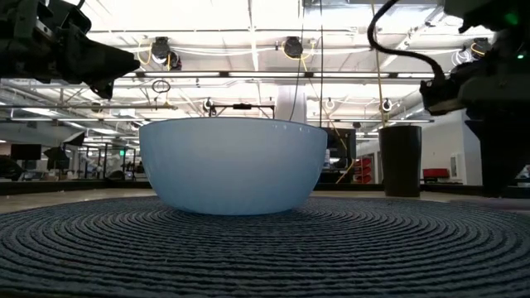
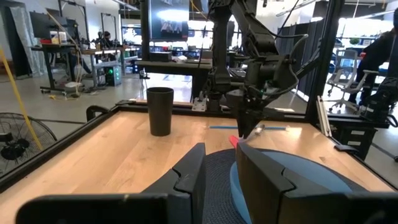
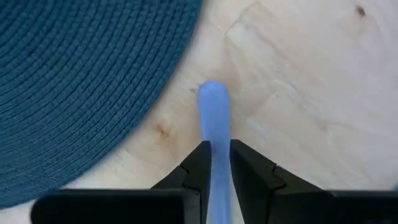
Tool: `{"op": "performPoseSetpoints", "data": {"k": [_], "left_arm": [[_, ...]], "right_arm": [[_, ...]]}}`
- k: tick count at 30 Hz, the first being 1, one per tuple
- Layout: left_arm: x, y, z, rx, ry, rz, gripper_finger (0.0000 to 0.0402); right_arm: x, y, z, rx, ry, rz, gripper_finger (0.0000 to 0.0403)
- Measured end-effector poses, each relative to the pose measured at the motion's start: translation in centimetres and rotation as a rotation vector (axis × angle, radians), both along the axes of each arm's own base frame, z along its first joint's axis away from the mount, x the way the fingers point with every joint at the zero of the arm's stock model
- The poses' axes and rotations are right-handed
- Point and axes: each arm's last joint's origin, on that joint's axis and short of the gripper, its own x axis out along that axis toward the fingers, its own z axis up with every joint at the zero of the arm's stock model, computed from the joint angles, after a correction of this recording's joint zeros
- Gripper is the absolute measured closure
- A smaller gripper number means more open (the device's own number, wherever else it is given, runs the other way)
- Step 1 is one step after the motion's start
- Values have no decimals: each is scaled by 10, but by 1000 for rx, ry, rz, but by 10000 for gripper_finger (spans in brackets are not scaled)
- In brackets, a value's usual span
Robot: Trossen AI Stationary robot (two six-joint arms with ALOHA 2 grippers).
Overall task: Pick & Place Utensil
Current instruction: Put the purple spoon into the blue bowl on the blue mat
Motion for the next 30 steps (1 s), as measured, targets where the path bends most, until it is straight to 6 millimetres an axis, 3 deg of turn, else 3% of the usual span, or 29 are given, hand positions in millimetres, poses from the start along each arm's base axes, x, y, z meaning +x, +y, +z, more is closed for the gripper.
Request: {"op": "performPoseSetpoints", "data": {"k": [9,14,23,30], "left_arm": [[0,0,0,-3,0,-1,309],[0,0,0,-3,0,-1,309],[0,0,0,-3,3,-1,309],[0,0,0,-2,3,-1,309]], "right_arm": [[-1,-1,7,-6,-36,23,400],[0,-1,7,-19,-38,76,368],[-1,-1,7,-21,-27,95,276],[-10,-4,-12,47,-2,54,242]]}}
